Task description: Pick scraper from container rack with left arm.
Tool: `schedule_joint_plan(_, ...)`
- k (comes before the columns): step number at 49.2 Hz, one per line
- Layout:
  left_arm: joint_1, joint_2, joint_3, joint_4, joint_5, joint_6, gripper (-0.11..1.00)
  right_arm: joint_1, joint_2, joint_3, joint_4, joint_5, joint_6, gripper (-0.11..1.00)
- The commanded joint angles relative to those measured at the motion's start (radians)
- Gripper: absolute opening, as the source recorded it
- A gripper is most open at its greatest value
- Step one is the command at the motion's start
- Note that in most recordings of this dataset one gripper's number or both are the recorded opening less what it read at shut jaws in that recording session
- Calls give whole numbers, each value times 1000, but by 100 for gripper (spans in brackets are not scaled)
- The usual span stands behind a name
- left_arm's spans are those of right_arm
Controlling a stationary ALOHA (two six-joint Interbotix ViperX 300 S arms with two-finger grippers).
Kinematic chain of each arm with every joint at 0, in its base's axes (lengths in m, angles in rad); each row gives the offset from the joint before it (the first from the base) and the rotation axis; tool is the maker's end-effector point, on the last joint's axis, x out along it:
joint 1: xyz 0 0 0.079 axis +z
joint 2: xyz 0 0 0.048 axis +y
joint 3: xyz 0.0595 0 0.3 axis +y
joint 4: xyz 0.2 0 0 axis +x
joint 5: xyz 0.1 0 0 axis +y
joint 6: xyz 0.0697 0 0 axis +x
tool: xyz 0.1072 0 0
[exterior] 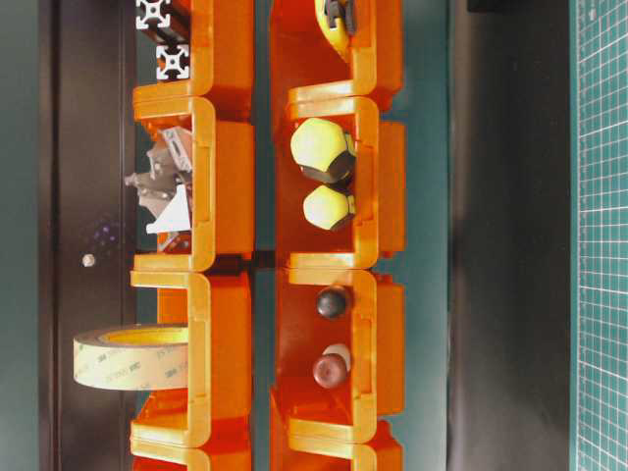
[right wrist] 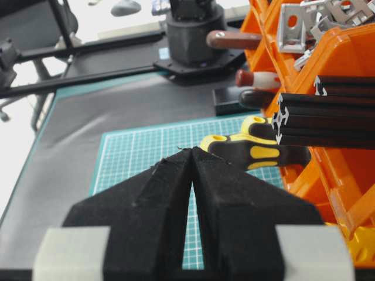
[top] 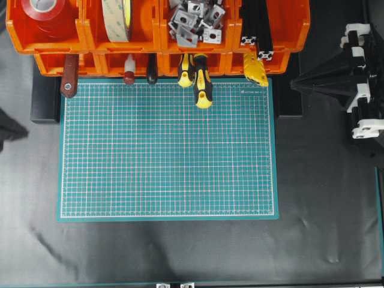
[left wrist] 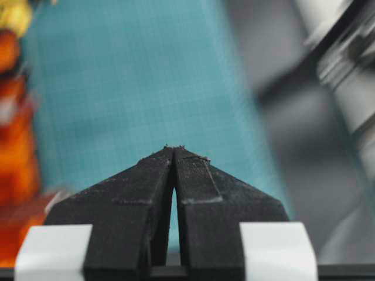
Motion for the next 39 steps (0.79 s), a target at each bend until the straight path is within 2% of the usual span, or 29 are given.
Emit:
schedule_joint_plan(1, -74, 46, -37, 222, 129, -32, 0, 3, 6, -32, 3, 2, 2, 1)
schedule_joint_plan(4, -152, 74, -41, 416, 201, -95, 0, 3, 6, -34, 3, 6, 2, 1)
schedule_joint_plan(7, -245, 97, -40, 600, 288, -189, 0, 3, 5, -32, 2, 11, 2, 1)
schedule_joint_plan(9, -301, 109, -34, 693, 342, -258, 0, 3, 5, -32, 3, 12, 2, 1)
schedule_joint_plan(10, -327, 114, -29, 724, 367, -288, 0, 3, 5, -32, 3, 14, 2, 1)
schedule_joint_plan(14, -410, 138, -9, 733, 440, -382, 0, 2, 6, -32, 3, 18, 2, 1)
schedule_joint_plan(19, -480, 216, 15, 733, 503, -439, 0, 2, 6, -32, 3, 21, 0, 1)
schedule_joint_plan(25, -469, 330, 34, 733, 586, -520, 0, 3, 6, -32, 2, 29, 0, 1)
schedule_joint_plan(35, -426, 371, 103, 733, 577, -765, 0, 3, 5, -32, 3, 31, 0, 1)
schedule_joint_plan(39, -416, 353, 129, 733, 551, -815, 0, 2, 3, -32, 3, 32, 0, 1)
